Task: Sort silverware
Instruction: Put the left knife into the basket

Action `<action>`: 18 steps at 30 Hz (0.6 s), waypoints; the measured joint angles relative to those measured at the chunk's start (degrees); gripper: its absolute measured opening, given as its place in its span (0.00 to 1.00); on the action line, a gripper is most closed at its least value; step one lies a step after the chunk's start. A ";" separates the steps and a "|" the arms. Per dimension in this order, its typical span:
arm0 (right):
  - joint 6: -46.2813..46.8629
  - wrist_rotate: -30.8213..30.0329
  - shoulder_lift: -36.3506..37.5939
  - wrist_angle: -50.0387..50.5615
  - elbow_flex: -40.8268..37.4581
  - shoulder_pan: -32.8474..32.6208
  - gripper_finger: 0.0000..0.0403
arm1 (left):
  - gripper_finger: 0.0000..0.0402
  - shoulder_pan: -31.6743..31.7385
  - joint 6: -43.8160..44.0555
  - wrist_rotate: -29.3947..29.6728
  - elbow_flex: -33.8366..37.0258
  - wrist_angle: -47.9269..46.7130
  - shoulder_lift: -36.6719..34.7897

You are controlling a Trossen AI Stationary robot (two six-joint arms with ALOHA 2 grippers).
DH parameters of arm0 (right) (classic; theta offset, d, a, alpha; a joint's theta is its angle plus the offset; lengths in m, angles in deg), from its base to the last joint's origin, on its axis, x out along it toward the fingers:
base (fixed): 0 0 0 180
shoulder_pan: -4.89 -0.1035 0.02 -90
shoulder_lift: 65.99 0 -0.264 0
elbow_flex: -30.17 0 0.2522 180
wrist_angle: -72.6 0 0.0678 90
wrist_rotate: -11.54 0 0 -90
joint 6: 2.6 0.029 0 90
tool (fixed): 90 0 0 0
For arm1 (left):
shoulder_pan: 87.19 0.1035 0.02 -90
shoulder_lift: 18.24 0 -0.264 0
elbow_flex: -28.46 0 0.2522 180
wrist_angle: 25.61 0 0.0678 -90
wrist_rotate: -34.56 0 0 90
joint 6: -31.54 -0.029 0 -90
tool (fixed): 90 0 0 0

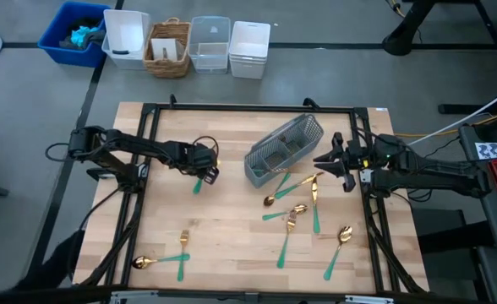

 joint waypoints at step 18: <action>0.08 0.02 -0.04 0.04 0.00 -0.02 0.20 | 0.21 0.56 -1.42 0.53 -0.33 2.84 6.46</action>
